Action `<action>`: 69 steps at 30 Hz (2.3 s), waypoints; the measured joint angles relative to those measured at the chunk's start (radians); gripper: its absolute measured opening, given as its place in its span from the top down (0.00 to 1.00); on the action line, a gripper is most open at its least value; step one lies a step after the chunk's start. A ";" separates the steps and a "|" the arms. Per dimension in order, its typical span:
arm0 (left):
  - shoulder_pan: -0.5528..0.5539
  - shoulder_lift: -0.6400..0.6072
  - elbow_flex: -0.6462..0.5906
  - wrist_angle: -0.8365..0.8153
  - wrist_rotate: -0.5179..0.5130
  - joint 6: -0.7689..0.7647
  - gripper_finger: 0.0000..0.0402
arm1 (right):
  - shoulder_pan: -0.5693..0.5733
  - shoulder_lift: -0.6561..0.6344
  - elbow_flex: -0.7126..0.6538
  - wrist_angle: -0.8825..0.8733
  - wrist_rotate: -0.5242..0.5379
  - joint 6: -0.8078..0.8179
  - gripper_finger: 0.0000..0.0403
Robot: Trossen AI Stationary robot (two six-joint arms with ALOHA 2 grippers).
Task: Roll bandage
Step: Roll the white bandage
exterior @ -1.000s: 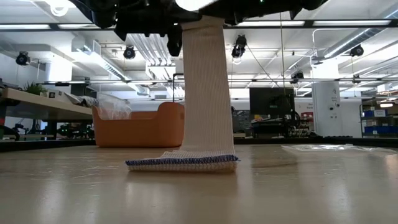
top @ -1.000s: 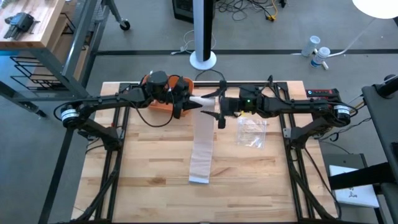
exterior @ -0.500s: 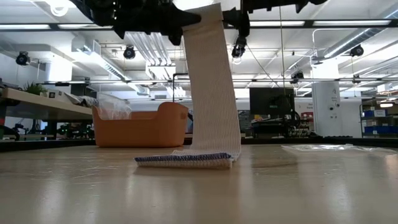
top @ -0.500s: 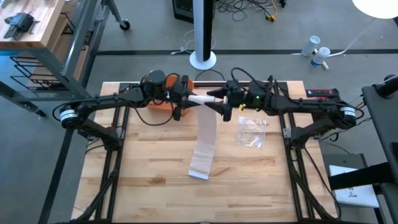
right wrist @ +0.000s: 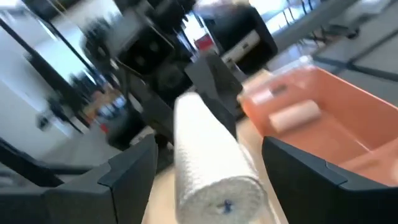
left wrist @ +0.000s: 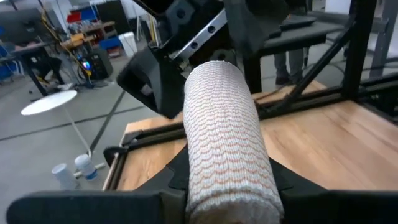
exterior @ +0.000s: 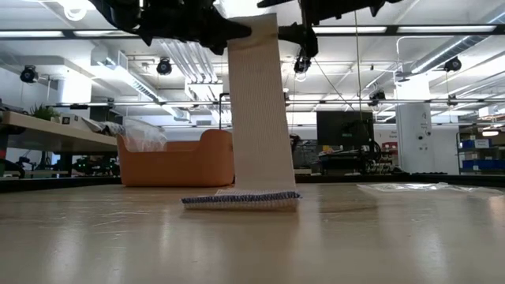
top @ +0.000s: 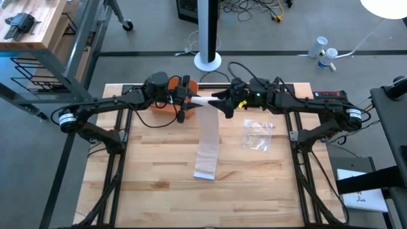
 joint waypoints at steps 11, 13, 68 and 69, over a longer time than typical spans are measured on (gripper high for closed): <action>-0.002 -0.044 0.000 -0.051 0.000 -0.001 0.79 | -0.005 0.094 0.152 -0.066 -0.094 -0.059 0.32; -0.002 -0.057 0.005 -0.051 -0.001 -0.027 0.79 | -0.006 0.096 0.153 -0.076 -0.095 -0.060 0.34; -0.002 -0.107 0.003 -0.108 -0.006 -0.010 0.79 | 0.020 0.175 0.145 0.027 -0.187 0.066 0.37; -0.001 -0.108 0.003 -0.105 -0.016 0.008 0.79 | 0.020 0.176 0.144 0.025 -0.190 0.091 0.36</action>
